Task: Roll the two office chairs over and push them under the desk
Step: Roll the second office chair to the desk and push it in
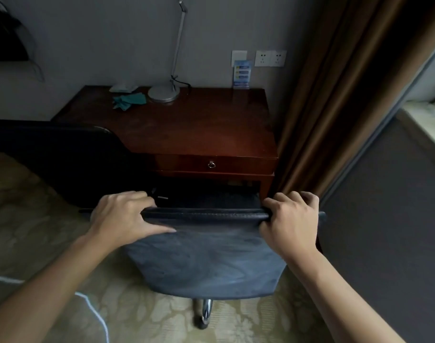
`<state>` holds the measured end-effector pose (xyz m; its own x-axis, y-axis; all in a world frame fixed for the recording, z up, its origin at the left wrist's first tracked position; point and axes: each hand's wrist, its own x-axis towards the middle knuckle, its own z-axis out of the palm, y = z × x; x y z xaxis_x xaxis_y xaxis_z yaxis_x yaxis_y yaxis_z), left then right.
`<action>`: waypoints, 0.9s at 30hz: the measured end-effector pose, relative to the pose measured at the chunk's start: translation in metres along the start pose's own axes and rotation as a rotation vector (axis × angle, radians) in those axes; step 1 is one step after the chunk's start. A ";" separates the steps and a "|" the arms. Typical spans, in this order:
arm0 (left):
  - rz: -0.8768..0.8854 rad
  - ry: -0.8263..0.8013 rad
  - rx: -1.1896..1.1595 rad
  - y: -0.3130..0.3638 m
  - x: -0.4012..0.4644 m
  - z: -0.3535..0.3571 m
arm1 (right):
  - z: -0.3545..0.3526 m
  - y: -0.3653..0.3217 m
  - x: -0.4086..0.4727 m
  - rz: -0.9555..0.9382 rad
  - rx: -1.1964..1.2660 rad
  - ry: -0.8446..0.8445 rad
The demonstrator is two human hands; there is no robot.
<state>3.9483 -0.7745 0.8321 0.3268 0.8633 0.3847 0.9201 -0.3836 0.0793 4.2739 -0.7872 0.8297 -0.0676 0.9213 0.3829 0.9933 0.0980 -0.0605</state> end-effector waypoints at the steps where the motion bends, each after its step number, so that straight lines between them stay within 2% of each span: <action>1: 0.008 0.008 0.006 -0.005 0.006 0.000 | 0.002 -0.003 0.004 0.008 0.004 0.014; 7: 0.023 -0.062 -0.014 -0.040 0.007 0.012 | 0.021 -0.032 -0.005 -0.017 0.052 -0.027; 11: -0.148 -0.113 -0.008 -0.064 0.010 0.019 | 0.038 -0.062 0.014 -0.029 0.084 -0.044; 20: -0.274 -0.190 0.053 -0.064 0.127 0.076 | 0.084 -0.007 0.146 0.038 -0.033 -0.151; 27: -0.300 -0.258 0.080 -0.087 0.220 0.106 | 0.122 0.015 0.232 0.069 -0.027 -0.119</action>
<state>3.9636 -0.5162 0.8121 0.0752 0.9909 0.1112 0.9935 -0.0841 0.0772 4.2623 -0.5265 0.8050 -0.0079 0.9638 0.2667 0.9980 0.0242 -0.0578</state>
